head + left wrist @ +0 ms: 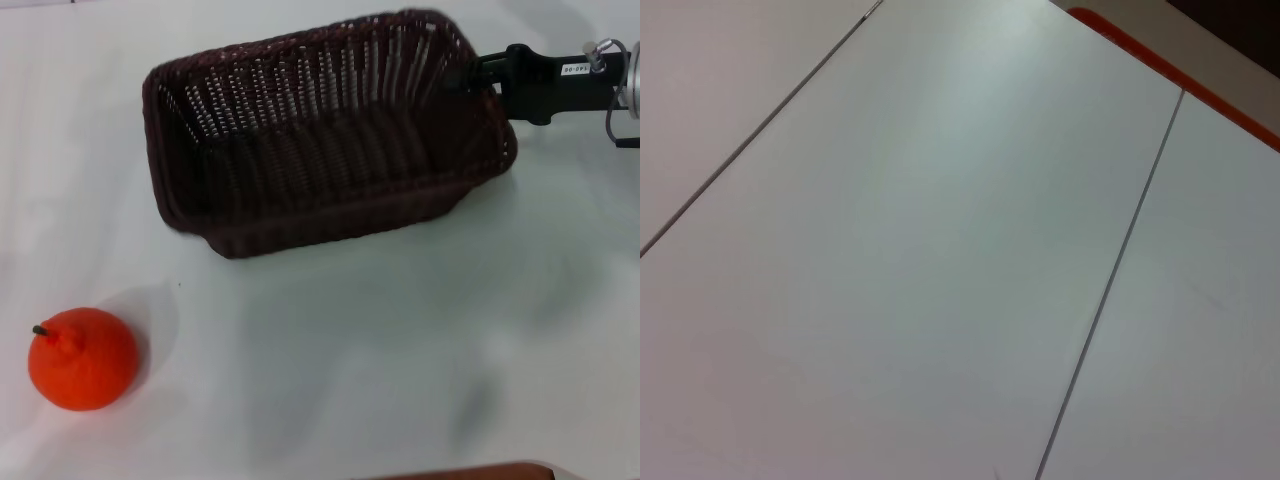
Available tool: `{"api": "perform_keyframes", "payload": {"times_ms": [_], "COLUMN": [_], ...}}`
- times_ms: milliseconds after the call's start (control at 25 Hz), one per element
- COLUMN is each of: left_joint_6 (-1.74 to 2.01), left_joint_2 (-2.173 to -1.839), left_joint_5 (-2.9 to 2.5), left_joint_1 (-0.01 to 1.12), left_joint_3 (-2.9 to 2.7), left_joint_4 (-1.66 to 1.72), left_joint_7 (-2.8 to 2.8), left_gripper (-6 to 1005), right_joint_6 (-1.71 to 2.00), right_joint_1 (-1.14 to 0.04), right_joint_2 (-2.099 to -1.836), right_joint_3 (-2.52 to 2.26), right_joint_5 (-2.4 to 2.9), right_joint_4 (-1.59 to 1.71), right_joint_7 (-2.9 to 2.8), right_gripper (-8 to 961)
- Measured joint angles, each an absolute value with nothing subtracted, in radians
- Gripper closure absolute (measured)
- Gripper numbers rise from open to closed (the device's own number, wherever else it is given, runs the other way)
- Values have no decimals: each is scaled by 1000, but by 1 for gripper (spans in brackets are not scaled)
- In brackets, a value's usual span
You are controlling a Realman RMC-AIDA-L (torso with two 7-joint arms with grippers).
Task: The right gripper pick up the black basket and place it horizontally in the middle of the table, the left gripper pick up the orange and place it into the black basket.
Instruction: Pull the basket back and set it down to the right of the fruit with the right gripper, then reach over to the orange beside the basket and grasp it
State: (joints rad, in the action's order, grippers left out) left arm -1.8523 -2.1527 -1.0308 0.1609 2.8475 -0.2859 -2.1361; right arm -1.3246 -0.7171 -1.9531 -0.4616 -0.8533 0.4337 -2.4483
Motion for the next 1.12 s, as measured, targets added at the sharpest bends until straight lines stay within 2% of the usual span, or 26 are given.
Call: {"api": "perform_keyframes", "payload": {"times_ms": [400,600,800,1000,1120], "left_joint_6": [-1841,-1843,-1843,-1855,-1849], "left_joint_2": [-2145,-2112,-2072,-2032,-2025], "left_joint_5": [-1031,-1093,-1222,-1443,-1529], "left_joint_1": [160,144,94,56,55], "left_joint_3": [2842,2772,2658,2590,2579], "left_joint_4": [-287,-306,-350,-365,-365], "left_joint_7": [-2137,-2132,-2137,-2139,-2134], "left_gripper": [218,224,230,236,240], "right_joint_6": [-1346,-1346,-1277,-1137,-1067], "right_joint_1": [-706,-682,-664,-676,-703], "right_joint_2": [-1951,-1935,-1920,-1931,-1949], "right_joint_3": [-464,-442,-439,-440,-448], "right_joint_5": [-853,-897,-984,-1081,-1135], "right_joint_4": [425,456,507,508,503], "right_joint_7": [-2451,-2452,-2432,-2363,-2308], "right_gripper": [245,86,68,72,74]}}
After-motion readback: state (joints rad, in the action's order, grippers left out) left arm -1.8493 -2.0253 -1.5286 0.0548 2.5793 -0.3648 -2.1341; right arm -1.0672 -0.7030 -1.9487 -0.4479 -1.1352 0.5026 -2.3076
